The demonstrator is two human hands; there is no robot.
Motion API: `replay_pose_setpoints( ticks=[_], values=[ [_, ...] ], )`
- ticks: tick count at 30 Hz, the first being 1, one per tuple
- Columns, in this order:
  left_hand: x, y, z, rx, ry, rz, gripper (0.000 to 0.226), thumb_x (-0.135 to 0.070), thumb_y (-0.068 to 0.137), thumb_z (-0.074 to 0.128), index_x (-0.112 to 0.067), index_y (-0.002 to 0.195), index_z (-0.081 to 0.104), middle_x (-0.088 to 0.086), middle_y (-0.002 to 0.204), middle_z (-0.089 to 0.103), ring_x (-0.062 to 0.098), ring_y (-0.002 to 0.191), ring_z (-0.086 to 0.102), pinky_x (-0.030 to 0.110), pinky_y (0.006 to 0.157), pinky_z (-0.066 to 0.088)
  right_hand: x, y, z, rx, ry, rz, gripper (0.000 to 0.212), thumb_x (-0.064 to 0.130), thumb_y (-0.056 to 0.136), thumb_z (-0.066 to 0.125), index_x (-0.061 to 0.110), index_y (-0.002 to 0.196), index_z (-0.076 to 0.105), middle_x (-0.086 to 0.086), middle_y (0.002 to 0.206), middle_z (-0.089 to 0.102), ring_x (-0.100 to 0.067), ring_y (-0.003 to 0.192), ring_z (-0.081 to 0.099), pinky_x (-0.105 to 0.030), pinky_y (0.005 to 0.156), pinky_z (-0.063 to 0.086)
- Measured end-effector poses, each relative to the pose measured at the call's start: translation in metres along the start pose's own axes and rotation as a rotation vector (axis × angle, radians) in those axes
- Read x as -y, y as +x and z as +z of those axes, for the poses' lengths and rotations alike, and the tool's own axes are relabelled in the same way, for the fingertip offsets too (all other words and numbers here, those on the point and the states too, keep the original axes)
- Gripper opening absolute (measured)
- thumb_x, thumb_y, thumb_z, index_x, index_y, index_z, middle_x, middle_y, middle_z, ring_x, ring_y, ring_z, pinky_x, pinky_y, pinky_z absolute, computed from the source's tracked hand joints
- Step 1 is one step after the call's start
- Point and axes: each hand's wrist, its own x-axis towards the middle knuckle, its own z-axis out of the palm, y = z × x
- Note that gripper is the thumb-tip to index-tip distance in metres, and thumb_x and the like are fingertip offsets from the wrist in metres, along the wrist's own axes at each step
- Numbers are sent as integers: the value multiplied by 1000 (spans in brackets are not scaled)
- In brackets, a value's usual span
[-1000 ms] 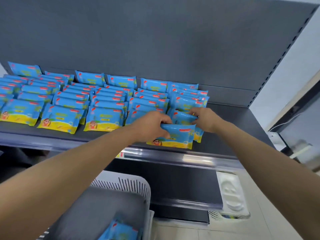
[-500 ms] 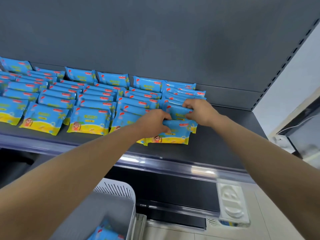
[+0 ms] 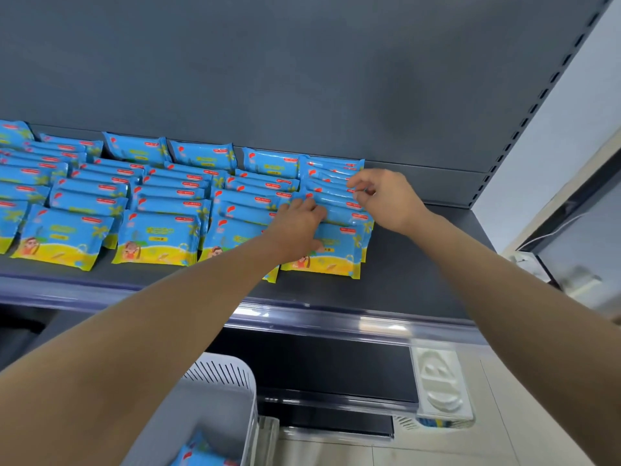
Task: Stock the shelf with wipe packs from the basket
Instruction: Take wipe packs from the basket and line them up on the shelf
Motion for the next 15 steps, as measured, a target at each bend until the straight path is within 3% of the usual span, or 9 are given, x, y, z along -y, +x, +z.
replay_pose_setpoints(
  ticks=[7,15],
  values=[
    [1,-20,-25,-112,-17,24,51,-29,84,64,-14,129,45,7,125,47,27,119,41,37,99,28,29,-21,-6,-48,-94,-30,28,12,90,53,12,117,61,-9,114,64,-25,101,60,-38,90,48],
    [29,-104,-94,-447,-44,50,39,-21,84,64,-9,120,55,11,115,55,30,110,48,38,95,30,103,-51,-8,-179,-248,-184,32,16,91,52,9,121,57,-11,122,57,-31,114,50,-43,96,40]
  ],
)
